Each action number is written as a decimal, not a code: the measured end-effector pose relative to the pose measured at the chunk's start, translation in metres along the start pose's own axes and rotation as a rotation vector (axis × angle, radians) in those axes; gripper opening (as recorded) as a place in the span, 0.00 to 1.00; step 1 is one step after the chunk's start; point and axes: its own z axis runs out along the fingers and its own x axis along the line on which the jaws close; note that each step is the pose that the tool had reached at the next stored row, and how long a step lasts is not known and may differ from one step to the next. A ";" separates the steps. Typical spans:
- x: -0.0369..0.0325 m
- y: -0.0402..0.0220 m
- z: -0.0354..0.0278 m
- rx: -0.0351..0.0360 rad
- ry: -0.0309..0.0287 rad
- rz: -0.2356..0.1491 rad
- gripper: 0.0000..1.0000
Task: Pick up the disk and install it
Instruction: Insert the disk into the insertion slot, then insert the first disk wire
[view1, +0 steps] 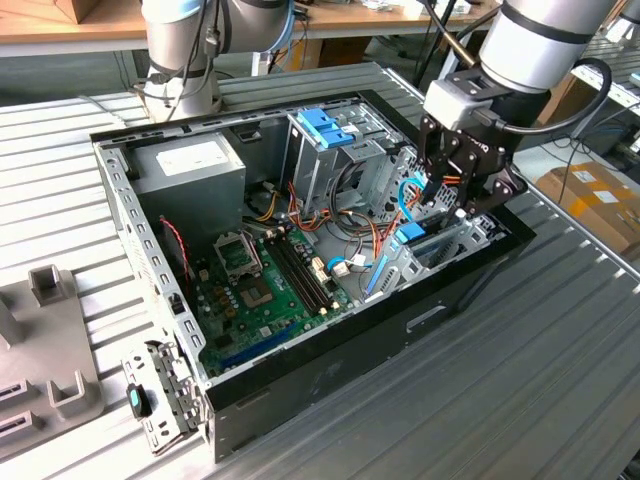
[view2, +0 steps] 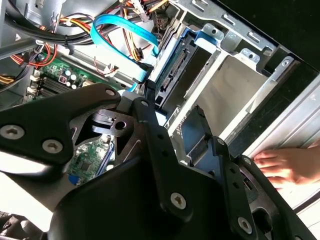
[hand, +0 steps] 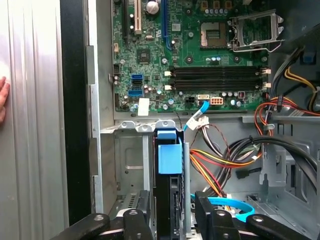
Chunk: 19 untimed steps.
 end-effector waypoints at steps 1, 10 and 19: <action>0.0000 0.0000 0.0000 0.0000 0.0001 0.000 0.49; 0.0000 0.0000 0.0003 0.0000 0.0000 0.000 0.49; 0.0001 0.0000 -0.0022 0.0000 0.0002 0.000 0.49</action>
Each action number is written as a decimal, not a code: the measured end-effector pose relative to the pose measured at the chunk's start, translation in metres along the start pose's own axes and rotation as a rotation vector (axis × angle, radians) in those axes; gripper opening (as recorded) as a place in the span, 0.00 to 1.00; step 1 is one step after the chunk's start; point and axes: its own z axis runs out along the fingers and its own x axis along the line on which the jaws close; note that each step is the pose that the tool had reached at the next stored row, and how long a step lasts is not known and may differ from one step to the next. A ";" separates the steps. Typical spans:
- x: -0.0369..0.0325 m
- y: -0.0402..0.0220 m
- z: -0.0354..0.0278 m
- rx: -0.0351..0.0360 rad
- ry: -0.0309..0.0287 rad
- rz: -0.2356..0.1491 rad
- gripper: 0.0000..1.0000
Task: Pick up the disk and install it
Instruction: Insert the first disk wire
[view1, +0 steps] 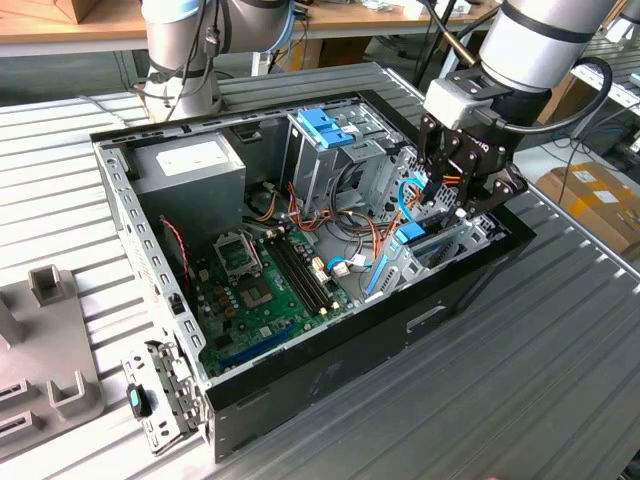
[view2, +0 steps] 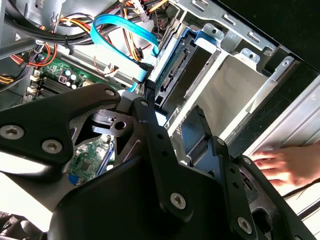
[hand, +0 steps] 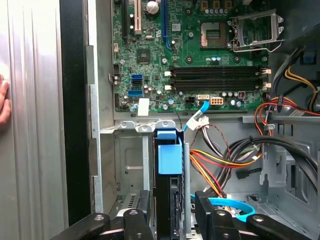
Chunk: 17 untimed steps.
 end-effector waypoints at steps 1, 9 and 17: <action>0.0000 0.0000 -0.0004 0.0000 -0.0002 0.000 0.49; 0.0001 -0.0001 -0.0070 0.0000 -0.0002 0.000 0.49; 0.0001 -0.0001 -0.0076 0.0000 0.0000 0.000 0.49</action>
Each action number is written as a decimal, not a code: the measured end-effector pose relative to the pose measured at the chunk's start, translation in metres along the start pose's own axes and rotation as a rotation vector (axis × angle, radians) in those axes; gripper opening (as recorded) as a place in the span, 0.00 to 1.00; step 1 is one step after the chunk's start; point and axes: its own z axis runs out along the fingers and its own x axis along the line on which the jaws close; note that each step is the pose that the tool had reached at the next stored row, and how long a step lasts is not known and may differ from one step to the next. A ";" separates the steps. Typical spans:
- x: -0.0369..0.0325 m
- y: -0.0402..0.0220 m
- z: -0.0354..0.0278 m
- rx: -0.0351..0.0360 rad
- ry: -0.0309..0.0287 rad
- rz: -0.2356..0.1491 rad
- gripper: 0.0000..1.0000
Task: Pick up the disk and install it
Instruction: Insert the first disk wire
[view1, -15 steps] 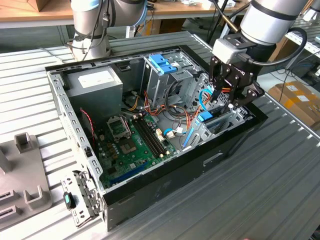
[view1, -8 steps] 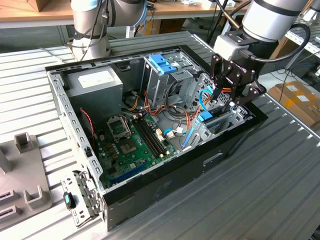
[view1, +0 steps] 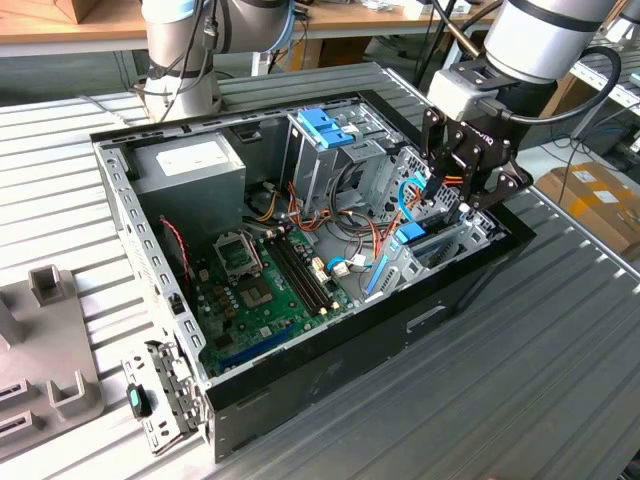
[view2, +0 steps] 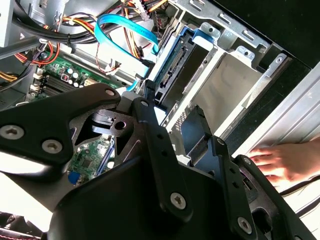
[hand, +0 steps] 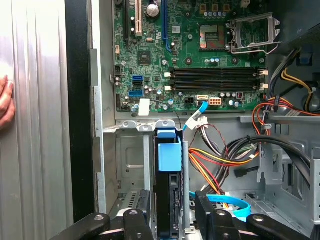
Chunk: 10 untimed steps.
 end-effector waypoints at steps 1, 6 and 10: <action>0.0000 0.0000 0.0000 0.0000 -0.0001 0.000 0.49; -0.0030 0.0000 -0.0001 0.0000 0.0001 0.000 0.49; -0.0109 0.0003 -0.0002 0.0000 -0.0001 0.000 0.49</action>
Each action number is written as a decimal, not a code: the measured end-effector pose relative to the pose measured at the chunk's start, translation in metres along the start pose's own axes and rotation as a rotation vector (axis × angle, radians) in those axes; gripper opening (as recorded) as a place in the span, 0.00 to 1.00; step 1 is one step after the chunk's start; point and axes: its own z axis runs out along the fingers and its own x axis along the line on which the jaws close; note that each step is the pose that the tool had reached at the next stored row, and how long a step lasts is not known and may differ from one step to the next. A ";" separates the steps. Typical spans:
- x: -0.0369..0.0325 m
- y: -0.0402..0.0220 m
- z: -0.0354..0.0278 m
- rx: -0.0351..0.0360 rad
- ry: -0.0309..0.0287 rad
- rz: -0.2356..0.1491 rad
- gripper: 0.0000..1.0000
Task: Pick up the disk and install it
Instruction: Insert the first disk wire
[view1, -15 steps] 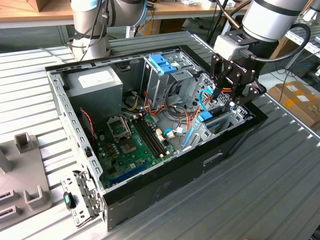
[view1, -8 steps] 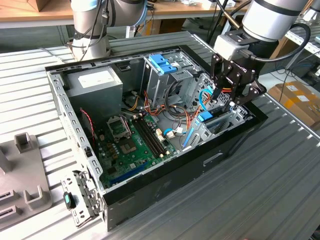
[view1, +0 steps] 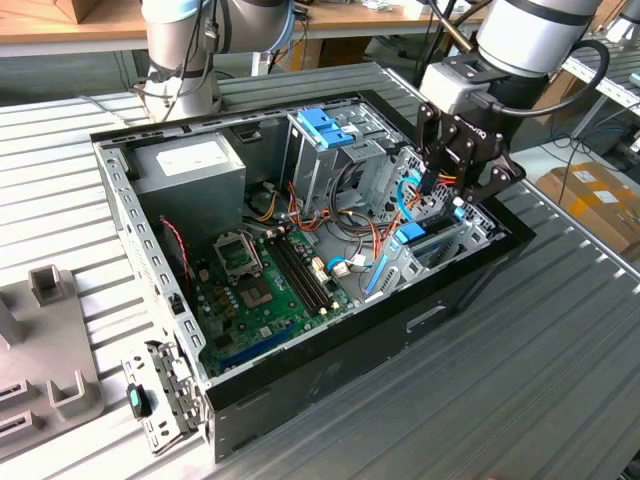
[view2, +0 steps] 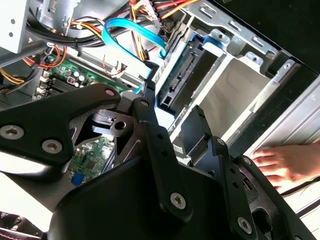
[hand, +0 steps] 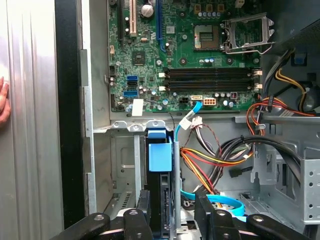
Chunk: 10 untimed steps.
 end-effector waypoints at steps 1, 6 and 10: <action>-0.0013 0.0000 -0.0001 0.0000 0.0001 0.000 0.49; -0.0016 0.0001 -0.0001 0.0000 0.0001 0.000 0.49; -0.0016 0.0001 -0.0001 0.0000 0.0001 0.000 0.49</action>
